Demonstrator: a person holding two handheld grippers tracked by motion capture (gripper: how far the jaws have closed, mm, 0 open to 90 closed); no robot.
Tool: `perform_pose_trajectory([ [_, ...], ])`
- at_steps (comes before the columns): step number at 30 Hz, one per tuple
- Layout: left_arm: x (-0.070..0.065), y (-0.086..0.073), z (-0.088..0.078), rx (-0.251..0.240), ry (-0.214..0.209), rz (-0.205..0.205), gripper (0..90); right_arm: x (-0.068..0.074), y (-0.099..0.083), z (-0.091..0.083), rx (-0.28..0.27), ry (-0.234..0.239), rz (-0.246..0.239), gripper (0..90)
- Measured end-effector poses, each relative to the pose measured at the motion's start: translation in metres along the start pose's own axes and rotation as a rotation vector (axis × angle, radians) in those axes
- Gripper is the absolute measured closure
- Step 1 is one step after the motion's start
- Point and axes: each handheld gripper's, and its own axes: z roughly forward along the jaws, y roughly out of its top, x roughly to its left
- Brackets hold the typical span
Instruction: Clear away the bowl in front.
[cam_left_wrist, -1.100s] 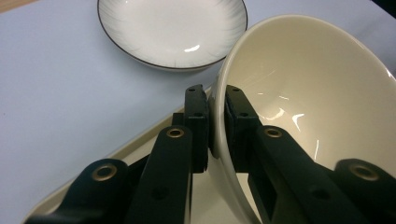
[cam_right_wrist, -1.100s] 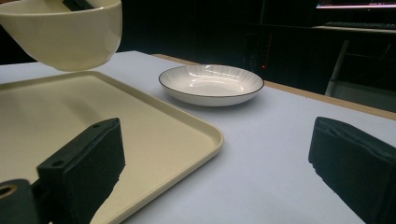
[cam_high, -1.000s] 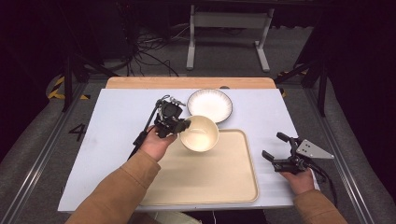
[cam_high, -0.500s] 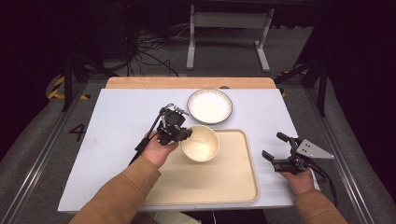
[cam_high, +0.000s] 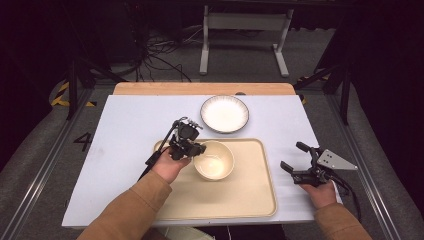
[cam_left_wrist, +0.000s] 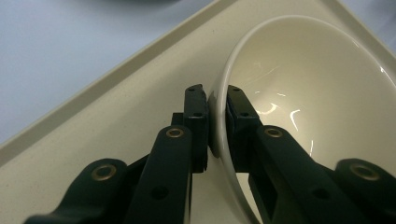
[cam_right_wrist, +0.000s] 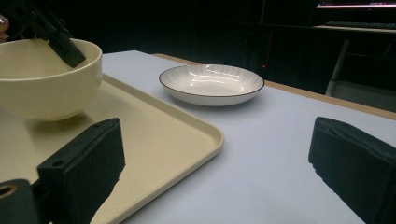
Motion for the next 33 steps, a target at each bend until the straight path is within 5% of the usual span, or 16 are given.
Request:
perform_pose_trajectory([
  [33, 0.008, -0.013, 0.01, 0.095, -0.045, 0.014, 80.5, 0.0, 0.0, 0.0, 0.0, -0.001, 0.0, 3.7],
])
